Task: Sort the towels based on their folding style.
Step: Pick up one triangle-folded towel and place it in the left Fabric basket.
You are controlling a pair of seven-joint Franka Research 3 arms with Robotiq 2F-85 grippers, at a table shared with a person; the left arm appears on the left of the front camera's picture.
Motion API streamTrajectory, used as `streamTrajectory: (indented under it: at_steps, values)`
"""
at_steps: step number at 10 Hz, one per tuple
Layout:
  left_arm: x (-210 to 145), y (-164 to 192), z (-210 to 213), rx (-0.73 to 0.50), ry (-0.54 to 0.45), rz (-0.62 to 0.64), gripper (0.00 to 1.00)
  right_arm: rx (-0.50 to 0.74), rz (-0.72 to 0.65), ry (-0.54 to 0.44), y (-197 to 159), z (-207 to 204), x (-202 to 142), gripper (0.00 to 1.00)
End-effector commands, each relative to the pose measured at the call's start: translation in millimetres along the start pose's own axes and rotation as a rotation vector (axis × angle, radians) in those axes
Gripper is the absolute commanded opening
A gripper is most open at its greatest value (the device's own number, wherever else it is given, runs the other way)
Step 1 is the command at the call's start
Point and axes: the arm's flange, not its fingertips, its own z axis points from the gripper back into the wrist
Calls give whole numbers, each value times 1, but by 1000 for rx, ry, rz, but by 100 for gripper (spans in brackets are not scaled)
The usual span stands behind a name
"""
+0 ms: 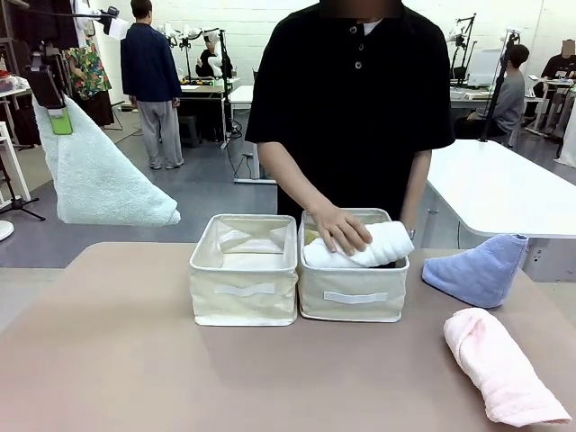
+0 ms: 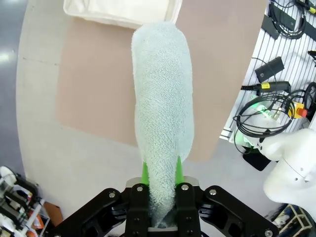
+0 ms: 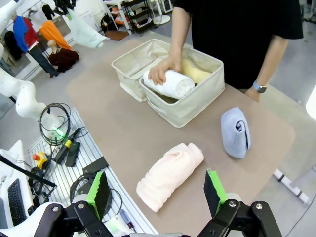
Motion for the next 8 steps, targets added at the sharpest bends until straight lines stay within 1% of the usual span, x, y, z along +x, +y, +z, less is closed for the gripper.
streamTrajectory:
  at_steps: [1, 3, 4, 5, 8]
  values:
    - [65, 10, 4, 50, -33, -147, 18, 16, 14, -25, -1, 1, 1, 100]
    - [123, 19, -8, 74, 2, -266, 18, 16, 14, -25, -1, 1, 1, 100]
    - [142, 25, -19, 101, 8, -302, 18, 16, 14, -25, -1, 1, 1, 100]
    - [158, 31, -33, 125, 20, -331, 18, 16, 14, -25, -1, 1, 1, 100]
    - [185, 41, -76, 110, 21, -358, 18, 16, 14, -25, -1, 1, 1, 100]
